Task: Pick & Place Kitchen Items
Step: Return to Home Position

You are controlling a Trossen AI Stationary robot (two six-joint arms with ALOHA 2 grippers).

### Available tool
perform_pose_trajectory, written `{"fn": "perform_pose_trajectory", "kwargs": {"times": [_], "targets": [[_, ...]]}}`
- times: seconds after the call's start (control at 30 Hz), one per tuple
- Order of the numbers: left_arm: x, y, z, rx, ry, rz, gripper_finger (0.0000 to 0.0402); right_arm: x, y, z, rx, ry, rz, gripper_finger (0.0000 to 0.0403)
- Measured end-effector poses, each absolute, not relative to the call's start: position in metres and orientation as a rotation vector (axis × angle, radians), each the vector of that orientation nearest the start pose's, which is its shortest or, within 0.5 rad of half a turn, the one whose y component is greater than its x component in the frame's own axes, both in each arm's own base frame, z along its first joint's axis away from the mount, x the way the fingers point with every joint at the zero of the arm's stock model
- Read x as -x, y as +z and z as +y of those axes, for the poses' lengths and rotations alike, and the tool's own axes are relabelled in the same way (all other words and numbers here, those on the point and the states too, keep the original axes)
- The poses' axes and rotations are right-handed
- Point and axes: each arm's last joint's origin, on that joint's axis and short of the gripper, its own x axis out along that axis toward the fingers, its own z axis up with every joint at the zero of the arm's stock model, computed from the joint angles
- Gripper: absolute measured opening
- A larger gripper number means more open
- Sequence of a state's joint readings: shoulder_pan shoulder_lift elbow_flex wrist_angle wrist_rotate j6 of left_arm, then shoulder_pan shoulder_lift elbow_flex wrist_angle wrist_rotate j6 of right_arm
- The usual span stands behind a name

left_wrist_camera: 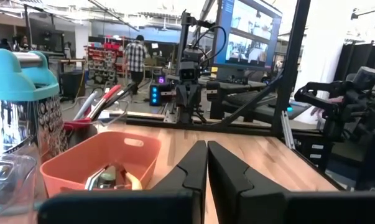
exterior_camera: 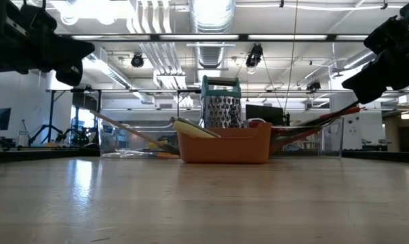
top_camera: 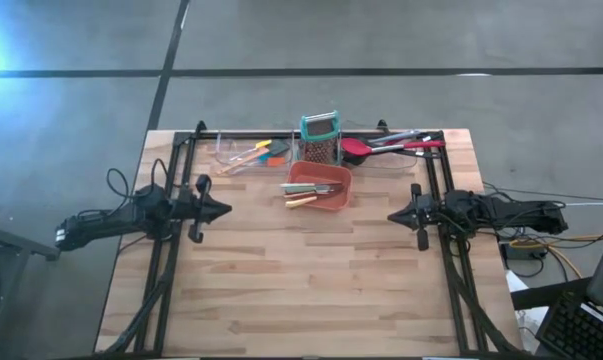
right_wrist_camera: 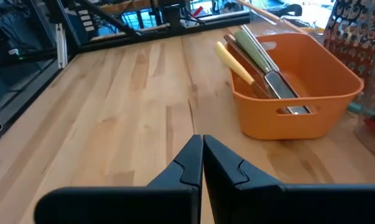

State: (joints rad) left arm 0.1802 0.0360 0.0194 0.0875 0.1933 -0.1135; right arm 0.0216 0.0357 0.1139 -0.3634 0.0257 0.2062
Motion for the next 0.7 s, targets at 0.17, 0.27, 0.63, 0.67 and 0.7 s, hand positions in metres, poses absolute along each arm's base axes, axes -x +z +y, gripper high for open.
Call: {"fn": "perform_pose_trajectory", "kwargs": {"times": [0.17,0.27,0.63,0.67,0.7], "targets": [[-0.0981,0.1722,0.0122,0.102,-0.016,-0.057,0.0015,-0.0885,0.1647,0.0012,-0.198,-0.034,0.283,0.0009],[-0.0981,0.1708,0.0122,0.105,-0.016,-0.044,0.0014,-0.0885,0.1647,0.0012,-0.198,-0.034,0.283,0.0009],[-0.0982,0.1704,0.0122,0.105,-0.016,-0.042,0.0012,-0.0886,0.1646,0.0012,-0.198,-0.034,0.285,0.0009],[-0.0982,0.1703,0.0122,0.105,-0.016,-0.042,0.0012,-0.0886,0.1646,0.0012,-0.198,-0.034,0.285,0.0009],[-0.0982,0.1703,0.0122,0.105,-0.016,-0.042,0.0012,-0.0886,0.1646,0.0012,-0.198,-0.034,0.285,0.0009]]}}
